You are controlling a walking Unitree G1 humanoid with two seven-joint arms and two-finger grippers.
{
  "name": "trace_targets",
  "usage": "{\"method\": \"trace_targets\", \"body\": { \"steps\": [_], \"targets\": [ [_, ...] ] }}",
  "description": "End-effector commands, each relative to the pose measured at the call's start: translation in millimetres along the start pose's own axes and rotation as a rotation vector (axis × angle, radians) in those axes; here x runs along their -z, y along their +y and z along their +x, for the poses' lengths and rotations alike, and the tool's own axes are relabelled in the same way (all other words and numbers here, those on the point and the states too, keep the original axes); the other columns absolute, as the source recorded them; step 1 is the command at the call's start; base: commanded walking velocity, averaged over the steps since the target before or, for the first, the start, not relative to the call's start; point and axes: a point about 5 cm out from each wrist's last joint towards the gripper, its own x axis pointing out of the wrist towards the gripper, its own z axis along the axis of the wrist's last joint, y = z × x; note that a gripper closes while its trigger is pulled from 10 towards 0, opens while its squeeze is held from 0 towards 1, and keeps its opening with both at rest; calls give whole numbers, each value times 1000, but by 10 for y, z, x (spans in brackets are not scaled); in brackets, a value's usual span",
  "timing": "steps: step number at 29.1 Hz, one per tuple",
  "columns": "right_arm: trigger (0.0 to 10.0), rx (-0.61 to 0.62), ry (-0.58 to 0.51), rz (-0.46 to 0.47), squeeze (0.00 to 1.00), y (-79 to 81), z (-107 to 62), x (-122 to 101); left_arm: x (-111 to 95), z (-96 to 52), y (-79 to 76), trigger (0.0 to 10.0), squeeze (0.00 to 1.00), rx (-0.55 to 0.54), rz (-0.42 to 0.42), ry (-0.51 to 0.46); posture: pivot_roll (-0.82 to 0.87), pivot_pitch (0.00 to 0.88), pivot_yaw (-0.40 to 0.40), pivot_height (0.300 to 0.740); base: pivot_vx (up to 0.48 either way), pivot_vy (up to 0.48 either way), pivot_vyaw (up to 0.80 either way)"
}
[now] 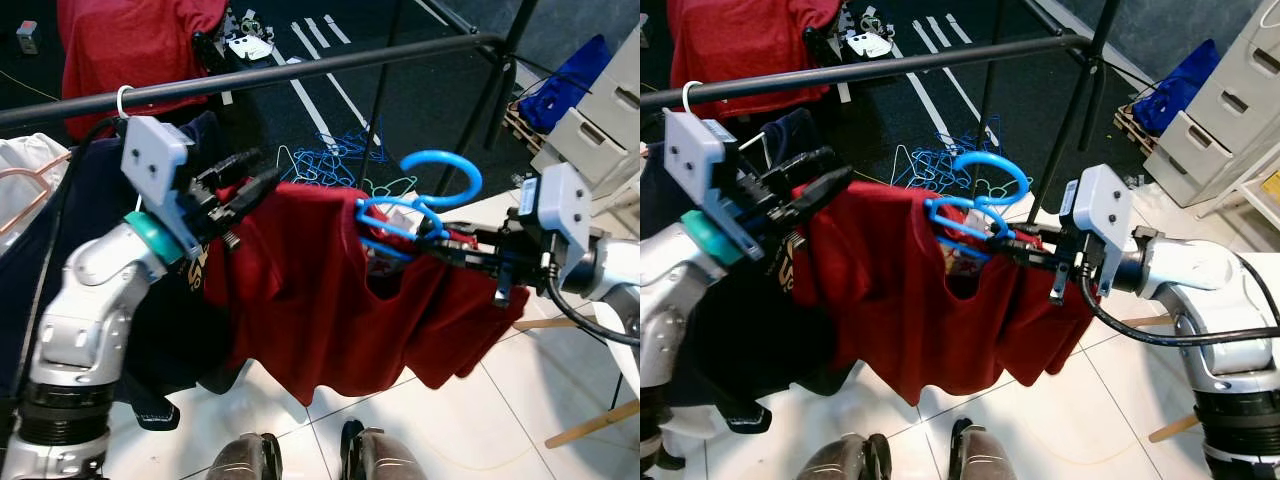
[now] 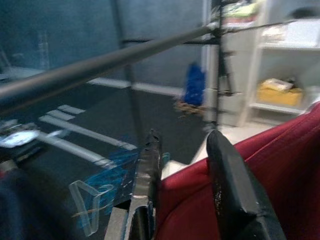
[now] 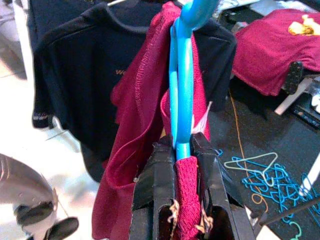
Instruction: Hang hanger
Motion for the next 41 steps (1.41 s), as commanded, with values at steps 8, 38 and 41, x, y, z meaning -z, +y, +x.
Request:
{"method": "trace_targets", "body": {
  "steps": [8, 38, 41],
  "targets": [
    [0, 35, 11, 59, 0, 36, -35, 114, 60, -31, -112, 10000, 0, -97, 92, 2, -154, 103, 61, 740, 0, 0, 0],
    [0, 478, 14, 138, 0, -41, 413, 372, 122, -63, -472, 10000, 0, -58, 163, -6, -154, 103, 57, 740, 0, 0, 0],
    [0, 512, 22, 91, 0, -31, 479, 353, 156, -61, -503, 10000, 0, -81, 133, 5, -154, 103, 57, 740, 0, 0, 0]
  ]
}}
